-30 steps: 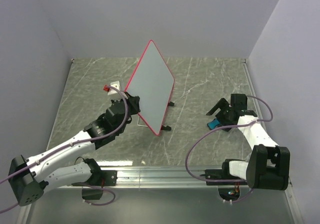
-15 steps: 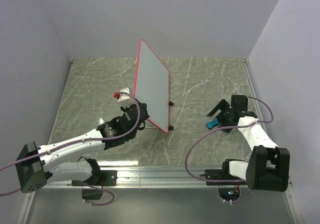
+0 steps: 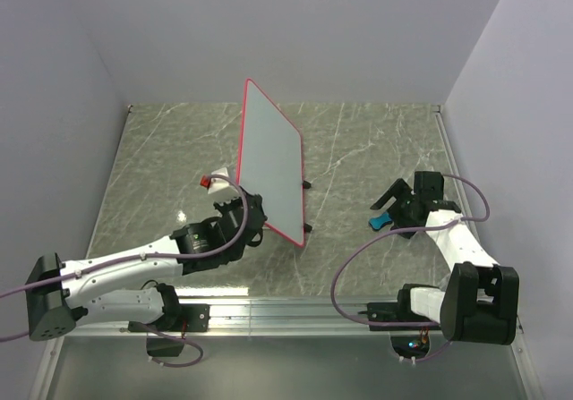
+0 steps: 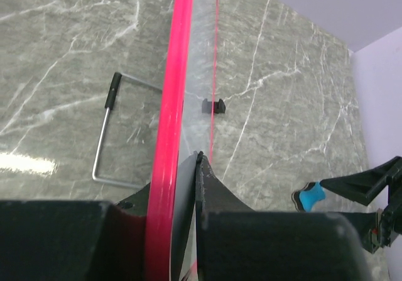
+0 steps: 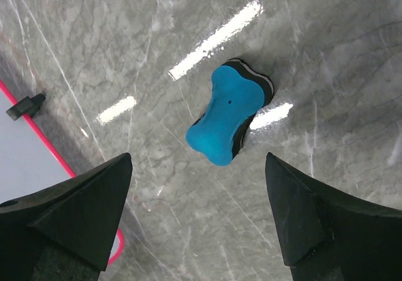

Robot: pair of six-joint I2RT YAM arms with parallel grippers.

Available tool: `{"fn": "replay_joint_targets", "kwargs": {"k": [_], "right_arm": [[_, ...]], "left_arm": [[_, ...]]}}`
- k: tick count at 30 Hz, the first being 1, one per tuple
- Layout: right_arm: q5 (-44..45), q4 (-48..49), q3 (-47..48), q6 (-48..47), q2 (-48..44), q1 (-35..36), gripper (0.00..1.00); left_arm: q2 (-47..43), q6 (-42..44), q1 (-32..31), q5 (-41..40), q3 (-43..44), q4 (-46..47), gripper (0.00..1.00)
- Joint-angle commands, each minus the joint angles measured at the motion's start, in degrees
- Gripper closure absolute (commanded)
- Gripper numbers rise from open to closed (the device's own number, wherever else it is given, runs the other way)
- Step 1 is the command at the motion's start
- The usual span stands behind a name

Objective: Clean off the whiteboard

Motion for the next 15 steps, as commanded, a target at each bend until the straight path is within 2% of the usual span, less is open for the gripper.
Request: {"fn": "replay_joint_targets", "kwargs": {"k": [1,8,11,12,15], "right_arm": [[0.32,1.48,-0.92,-0.07,-1.70,-0.68,0.07],[0.32,2.01,-1.27,0.81,-1.61,-0.59,0.07],[0.23,2.27,-1.36,0.99,-1.61,-0.59,0.07],[0.23,2.27,-1.36,0.99,-1.61,-0.59,0.07],[0.49,2.18,-1.36,0.99,-1.70,-0.59,0.07]], "left_arm": [[1.03,2.60,-3.11,3.36,-1.84,-24.97,1.00],[-0.30,-3.11,-8.65,2.92,-2.45,-28.84,0.99],[0.49,-6.10,-9.80,2.22,-2.10,-30.51,0.90],[0.58,-7.93,-10.41,1.69,-1.75,-31.83,0.82],[0.58,-10.67,-11.73,0.99,-1.57,-34.03,0.70]]}}
